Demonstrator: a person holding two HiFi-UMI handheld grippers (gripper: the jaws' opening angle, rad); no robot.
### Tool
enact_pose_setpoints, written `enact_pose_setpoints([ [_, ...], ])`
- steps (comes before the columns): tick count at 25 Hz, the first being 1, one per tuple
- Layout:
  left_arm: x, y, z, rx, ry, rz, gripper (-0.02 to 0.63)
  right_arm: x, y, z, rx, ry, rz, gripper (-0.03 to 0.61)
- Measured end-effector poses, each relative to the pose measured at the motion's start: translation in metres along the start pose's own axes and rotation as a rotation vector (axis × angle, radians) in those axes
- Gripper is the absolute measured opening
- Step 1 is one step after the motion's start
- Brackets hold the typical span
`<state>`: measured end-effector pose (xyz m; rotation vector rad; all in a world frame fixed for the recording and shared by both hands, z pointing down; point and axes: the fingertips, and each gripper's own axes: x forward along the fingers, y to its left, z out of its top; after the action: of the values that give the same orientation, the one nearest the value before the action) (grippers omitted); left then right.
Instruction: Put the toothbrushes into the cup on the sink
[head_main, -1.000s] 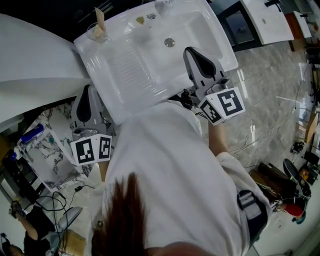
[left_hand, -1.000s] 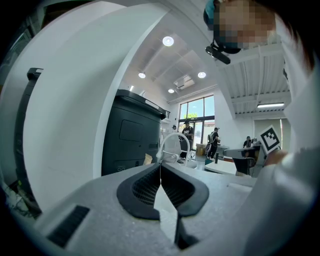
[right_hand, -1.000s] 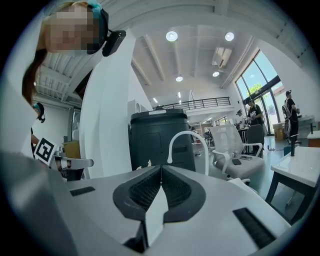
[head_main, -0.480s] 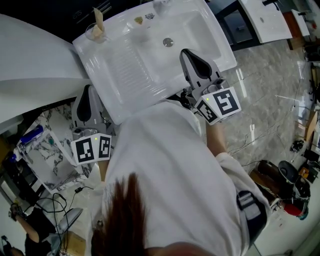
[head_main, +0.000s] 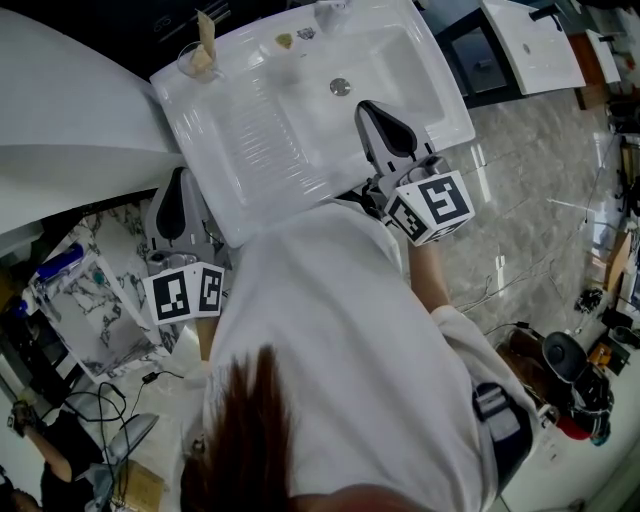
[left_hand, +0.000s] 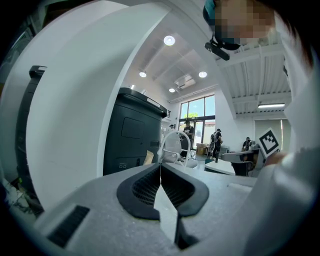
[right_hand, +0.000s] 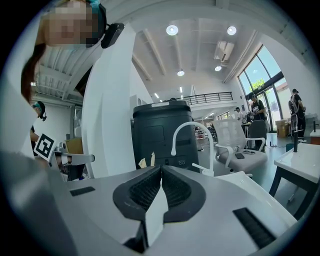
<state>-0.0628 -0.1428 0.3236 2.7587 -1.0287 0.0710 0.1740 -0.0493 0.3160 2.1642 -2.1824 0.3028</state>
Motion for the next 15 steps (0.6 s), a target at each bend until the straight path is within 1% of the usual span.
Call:
enact_pose_setpoints([
  [15, -0.0008, -0.0026, 0.0017, 0.004, -0.001, 0.008, 0.015, 0.0010, 0.0013, 0.0000, -0.006, -0.001, 0.025, 0.017],
])
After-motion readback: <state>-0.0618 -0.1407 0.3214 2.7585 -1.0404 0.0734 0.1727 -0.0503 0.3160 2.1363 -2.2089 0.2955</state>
